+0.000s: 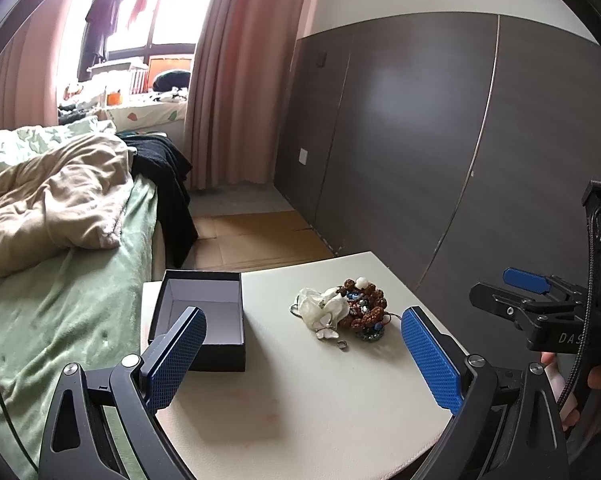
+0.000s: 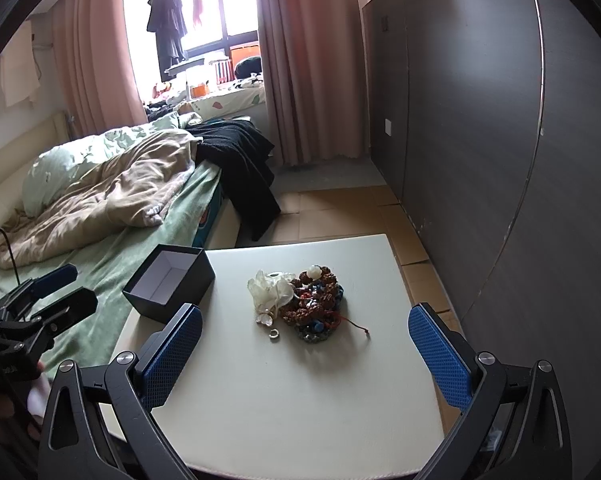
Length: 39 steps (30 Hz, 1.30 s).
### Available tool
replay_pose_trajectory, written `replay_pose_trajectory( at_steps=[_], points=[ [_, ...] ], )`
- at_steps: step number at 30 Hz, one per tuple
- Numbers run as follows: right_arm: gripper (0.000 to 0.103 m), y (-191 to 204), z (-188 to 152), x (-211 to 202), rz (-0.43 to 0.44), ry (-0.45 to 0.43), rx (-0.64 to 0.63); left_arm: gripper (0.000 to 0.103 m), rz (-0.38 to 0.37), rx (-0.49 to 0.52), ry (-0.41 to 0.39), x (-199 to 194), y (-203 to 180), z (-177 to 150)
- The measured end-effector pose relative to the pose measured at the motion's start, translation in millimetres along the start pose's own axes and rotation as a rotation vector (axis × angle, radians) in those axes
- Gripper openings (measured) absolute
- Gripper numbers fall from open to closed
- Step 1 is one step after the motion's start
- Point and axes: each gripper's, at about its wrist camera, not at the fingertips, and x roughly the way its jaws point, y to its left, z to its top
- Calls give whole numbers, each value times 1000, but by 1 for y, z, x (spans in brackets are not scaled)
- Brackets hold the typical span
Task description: Organize jewelry
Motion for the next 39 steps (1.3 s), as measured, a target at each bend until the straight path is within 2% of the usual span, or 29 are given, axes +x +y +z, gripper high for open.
replay_pose_trajectory(
  at_steps=[20, 28, 31, 32, 34, 35, 36, 39],
  points=[
    [103, 2, -3, 1, 1, 8, 23, 98, 5, -9, 17, 4, 1, -4],
    [103, -8, -5, 8, 41, 26, 94, 98, -5, -2, 16, 8, 4, -5],
    [103, -19, -3, 18, 96, 40, 158, 98, -27, -3, 4, 11, 1, -2],
    [102, -25, -1, 25, 126, 56, 195, 98, -38, -9, 11, 14, 2, -1],
    [84, -38, 3, 40, 172, 107, 278, 98, -49, -19, 37, 22, 1, 4],
    [81, -45, 6, 46, 200, 131, 324, 98, -53, -21, 49, 27, -1, 8],
    [79, -50, 10, 51, 208, 147, 354, 98, -59, -21, 59, 30, -2, 11],
    [79, -48, 20, 56, 169, 161, 327, 98, -67, -31, 102, 44, -3, 20]
  ],
)
